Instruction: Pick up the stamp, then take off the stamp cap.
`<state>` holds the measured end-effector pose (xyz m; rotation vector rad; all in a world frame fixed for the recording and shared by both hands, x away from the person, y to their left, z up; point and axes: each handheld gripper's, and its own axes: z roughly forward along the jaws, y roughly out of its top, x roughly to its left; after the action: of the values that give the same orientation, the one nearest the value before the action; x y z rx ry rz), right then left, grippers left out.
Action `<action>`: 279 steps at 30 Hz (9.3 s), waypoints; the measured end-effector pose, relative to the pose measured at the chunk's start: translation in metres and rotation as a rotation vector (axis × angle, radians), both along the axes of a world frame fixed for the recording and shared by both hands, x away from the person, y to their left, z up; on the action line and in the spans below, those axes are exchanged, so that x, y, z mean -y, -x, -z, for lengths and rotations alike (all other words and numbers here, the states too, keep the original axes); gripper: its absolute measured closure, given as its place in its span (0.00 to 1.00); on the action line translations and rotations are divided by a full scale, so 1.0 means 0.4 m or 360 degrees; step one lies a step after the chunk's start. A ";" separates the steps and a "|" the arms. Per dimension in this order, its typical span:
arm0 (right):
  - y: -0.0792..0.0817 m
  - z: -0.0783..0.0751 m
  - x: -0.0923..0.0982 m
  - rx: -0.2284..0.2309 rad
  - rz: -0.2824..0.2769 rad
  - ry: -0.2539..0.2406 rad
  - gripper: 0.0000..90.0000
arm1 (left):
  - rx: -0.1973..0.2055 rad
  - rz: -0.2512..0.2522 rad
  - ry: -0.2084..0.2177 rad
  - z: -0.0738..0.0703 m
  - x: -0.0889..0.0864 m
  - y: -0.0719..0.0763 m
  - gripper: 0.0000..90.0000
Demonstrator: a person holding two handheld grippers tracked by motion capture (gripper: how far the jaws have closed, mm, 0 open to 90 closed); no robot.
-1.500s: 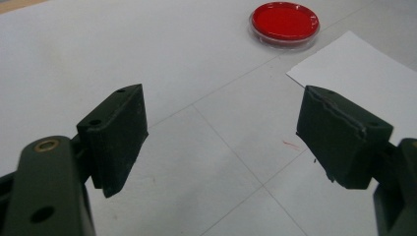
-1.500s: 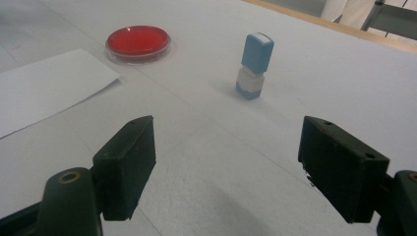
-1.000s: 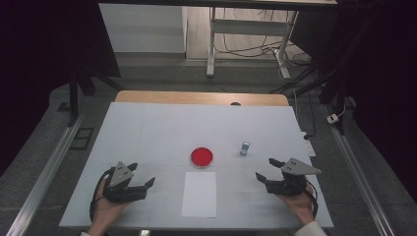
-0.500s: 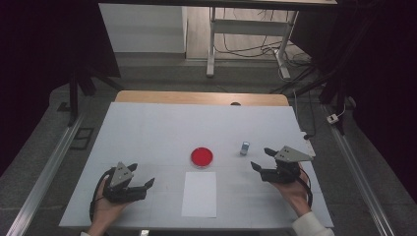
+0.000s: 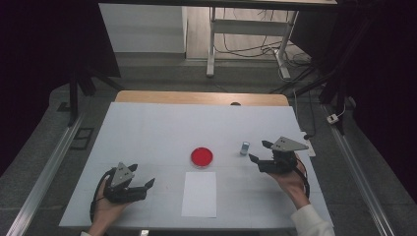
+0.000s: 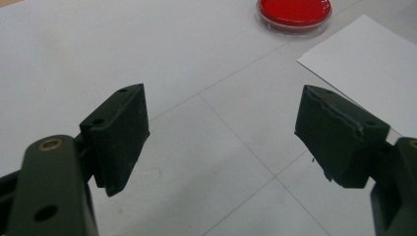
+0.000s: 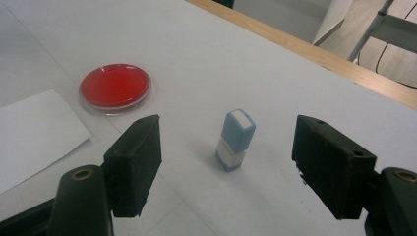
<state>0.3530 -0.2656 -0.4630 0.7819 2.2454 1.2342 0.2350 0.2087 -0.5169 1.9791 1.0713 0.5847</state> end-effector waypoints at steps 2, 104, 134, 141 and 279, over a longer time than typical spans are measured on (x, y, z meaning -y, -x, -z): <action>-0.016 0.000 -0.003 -0.0020 -0.0019 0.0017 0.30 | -0.0005 0.0000 -0.0001 0.001 0.000 -0.002 0.23; -0.134 0.030 -0.057 -0.0134 -0.0111 -0.0019 0.83 | -0.0030 -0.0014 0.0023 0.014 -0.013 0.001 0.24; -0.039 -0.006 -0.073 -0.0148 -0.0162 -0.0185 0.83 | -0.0038 -0.0005 0.0016 0.018 -0.007 0.002 0.24; -0.023 -0.006 -0.087 -0.0150 -0.0188 -0.0177 0.83 | -0.0036 -0.0001 0.0011 0.018 -0.006 0.002 0.24; 0.105 0.019 -0.309 -0.0193 -0.0470 -0.0240 0.83 | -0.0043 0.0213 0.0081 -0.060 0.209 -0.046 0.24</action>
<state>0.3110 -0.1422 -0.4707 0.6071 2.4543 1.5447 0.2533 0.1252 -0.4930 2.0013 0.9516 0.4561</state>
